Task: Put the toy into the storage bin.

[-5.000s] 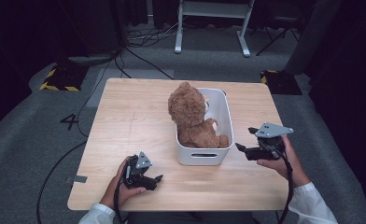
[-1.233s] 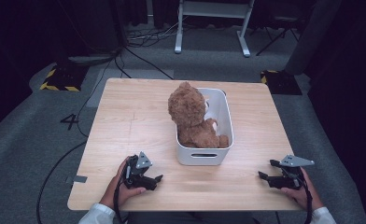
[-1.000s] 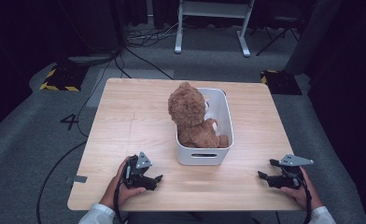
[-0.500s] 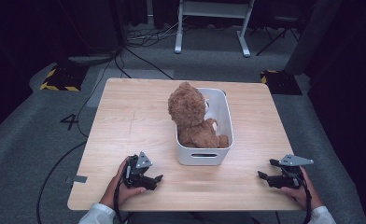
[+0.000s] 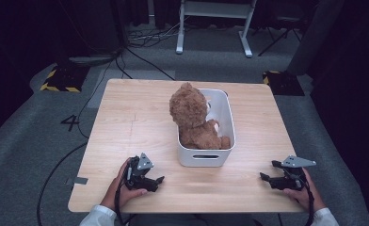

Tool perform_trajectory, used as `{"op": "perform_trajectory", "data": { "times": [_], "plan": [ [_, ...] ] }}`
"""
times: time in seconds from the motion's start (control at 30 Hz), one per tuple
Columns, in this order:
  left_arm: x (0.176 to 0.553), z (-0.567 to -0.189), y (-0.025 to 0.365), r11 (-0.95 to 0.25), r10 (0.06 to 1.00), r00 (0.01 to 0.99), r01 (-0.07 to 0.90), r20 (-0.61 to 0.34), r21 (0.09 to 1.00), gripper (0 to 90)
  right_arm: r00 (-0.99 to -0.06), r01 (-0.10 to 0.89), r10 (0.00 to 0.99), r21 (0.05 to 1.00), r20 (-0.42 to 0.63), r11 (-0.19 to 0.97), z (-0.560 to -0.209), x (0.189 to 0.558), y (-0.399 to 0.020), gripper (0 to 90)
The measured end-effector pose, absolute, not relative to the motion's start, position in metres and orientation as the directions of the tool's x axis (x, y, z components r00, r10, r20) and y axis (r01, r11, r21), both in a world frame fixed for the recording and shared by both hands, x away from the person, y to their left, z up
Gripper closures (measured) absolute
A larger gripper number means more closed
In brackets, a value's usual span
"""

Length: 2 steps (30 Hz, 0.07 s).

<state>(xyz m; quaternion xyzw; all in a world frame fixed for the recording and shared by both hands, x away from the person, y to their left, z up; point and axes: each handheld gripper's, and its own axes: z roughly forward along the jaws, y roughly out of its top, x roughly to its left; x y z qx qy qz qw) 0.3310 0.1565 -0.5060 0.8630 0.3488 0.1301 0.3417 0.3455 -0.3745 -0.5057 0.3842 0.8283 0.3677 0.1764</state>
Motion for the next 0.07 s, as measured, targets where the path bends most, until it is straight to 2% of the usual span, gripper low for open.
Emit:
{"op": "perform_trajectory", "data": {
  "times": [0.07],
  "plan": [
    [0.3311,-0.506,0.1564,-0.523,0.691,0.722,0.514,-0.014,0.68,12.4,-0.643,0.507,0.766,0.745,-0.01,0.434,-0.5057,0.3455,-0.3745,20.1]
  ]
}}
